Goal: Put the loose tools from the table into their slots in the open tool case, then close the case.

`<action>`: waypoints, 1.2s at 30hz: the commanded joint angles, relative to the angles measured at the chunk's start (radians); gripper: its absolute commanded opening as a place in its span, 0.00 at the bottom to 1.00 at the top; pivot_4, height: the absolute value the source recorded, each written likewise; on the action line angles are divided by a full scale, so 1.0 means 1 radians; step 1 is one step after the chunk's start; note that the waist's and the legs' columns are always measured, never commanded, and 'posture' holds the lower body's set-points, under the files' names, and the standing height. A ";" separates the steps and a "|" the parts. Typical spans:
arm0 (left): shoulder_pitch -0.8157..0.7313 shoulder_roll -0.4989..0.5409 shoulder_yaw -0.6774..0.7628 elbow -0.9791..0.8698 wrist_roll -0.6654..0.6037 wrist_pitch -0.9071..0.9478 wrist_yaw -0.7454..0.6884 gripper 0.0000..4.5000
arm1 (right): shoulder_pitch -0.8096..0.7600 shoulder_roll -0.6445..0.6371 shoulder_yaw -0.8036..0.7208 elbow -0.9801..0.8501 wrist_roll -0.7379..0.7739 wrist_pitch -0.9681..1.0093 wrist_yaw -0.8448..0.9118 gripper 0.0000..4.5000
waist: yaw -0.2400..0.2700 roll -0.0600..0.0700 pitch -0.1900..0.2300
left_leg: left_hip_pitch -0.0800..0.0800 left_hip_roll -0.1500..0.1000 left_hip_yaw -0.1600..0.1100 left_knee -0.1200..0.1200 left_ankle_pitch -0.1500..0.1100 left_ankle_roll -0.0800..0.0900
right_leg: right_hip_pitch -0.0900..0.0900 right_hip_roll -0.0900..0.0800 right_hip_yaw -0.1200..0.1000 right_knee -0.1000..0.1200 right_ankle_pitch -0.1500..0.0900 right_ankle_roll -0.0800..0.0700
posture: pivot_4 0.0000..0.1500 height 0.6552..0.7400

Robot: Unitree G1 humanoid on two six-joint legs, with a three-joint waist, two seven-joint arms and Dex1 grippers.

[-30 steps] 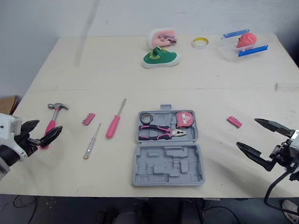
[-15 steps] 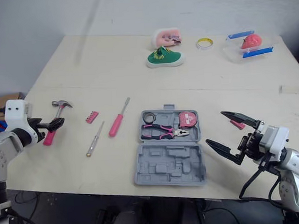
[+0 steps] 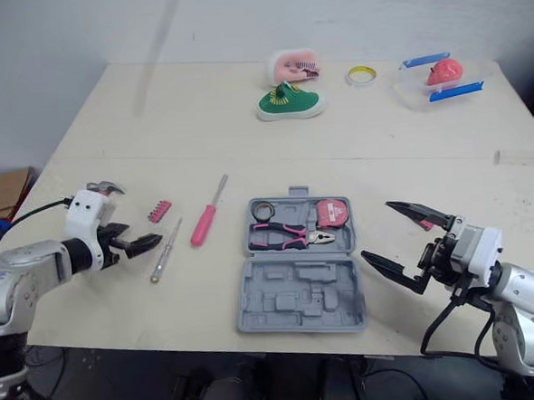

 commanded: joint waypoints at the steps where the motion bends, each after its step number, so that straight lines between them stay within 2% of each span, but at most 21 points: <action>1: 0.034 -0.037 0.071 -0.144 -0.029 0.088 0.053 0.99 | 0.009 -0.007 -0.018 -0.009 0.009 -0.019 0.004 1.00 | 0.003 0.000 0.000 | 0.000 0.000 0.000 0.001 0.000 0.000 | 0.000 0.000 0.000 0.000 0.000 0.000 | 1.00 1.00; 5: 0.099 -0.069 0.072 -0.225 -0.026 0.142 0.082 0.99 | 0.010 -0.007 -0.011 -0.002 0.009 -0.019 0.008 1.00 | 0.007 0.000 0.000 | 0.001 0.000 0.000 0.002 -0.002 -0.004 | 0.000 -0.001 0.001 -0.001 0.000 0.000 | 1.00 1.00; 12: 0.090 -0.161 0.046 -0.167 0.016 0.089 0.143 0.99 | -0.019 -0.001 0.025 0.011 0.004 -0.012 0.020 1.00 | 0.018 0.000 0.000 | 0.001 0.000 -0.001 0.002 0.000 -0.006 | 0.000 -0.001 0.001 0.000 0.000 -0.001 | 1.00 1.00; 20: 0.114 -0.186 -0.030 -0.143 0.035 0.070 0.142 0.99 | -0.016 -0.005 0.039 -0.015 0.009 0.003 0.004 1.00 | 0.022 0.001 -0.001 | 0.001 -0.001 -0.002 0.002 0.000 -0.006 | 0.001 -0.001 0.001 0.000 0.000 -0.001 | 1.00 1.00; 23: 0.129 -0.214 -0.068 -0.145 0.043 0.067 0.149 0.83 | -0.007 -0.004 0.041 -0.029 0.009 0.009 -0.002 1.00 | 0.022 0.002 -0.001 | 0.002 -0.001 -0.002 0.002 0.000 -0.005 | 0.001 -0.001 0.001 0.000 0.000 -0.001 | 1.00 1.00; 28: 0.139 -0.239 -0.087 -0.146 0.060 0.066 0.161 0.32 | 0.001 -0.009 0.047 -0.053 0.005 0.012 0.007 1.00 | 0.029 0.006 -0.004 | 0.002 -0.002 -0.002 0.002 0.000 -0.005 | 0.001 -0.002 0.001 0.000 0.001 -0.001 | 1.00 1.00; 31: 0.133 -0.241 -0.079 -0.133 0.068 0.054 0.156 0.04 | 0.010 -0.008 0.045 -0.060 0.005 0.015 0.004 1.00 | 0.038 0.006 -0.004 | 0.002 -0.002 -0.002 0.001 0.000 -0.005 | 0.001 -0.002 0.001 -0.001 0.001 -0.001 | 1.00 1.00; 36: 0.129 -0.228 -0.047 -0.114 0.083 -0.013 0.141 0.02 | 0.031 -0.012 0.039 -0.073 0.001 0.021 -0.002 1.00 | 0.042 0.006 -0.004 | 0.002 -0.002 -0.001 0.001 -0.001 -0.005 | 0.001 -0.002 0.001 -0.001 0.001 -0.001 | 1.00 1.00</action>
